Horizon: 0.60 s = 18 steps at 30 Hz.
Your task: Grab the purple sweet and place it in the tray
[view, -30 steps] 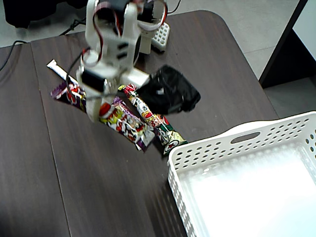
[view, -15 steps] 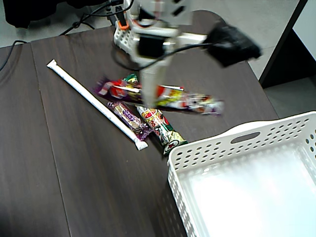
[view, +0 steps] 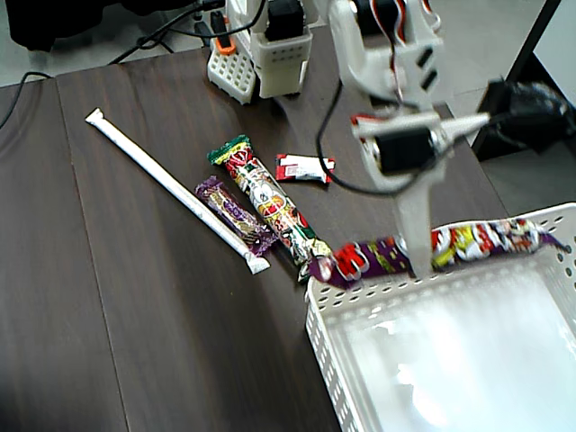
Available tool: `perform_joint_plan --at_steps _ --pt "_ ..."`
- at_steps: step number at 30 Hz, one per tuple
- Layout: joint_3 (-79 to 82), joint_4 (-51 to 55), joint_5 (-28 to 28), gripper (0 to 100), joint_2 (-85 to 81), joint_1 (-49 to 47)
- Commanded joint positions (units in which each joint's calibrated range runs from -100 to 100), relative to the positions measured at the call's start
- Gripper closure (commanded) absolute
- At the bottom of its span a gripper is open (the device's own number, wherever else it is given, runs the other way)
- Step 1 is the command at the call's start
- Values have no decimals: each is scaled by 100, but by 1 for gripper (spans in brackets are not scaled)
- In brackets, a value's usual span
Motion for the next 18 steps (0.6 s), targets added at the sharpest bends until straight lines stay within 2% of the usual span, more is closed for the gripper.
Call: perform_joint_plan --at_steps 1,8,13,18 --pt "-387 -817 -14 98 375 -142" --pt "-460 -2007 28 98 1279 -289" --pt "-570 -2298 794 98 1547 -510" --pt "-506 -2255 852 98 1480 -620"
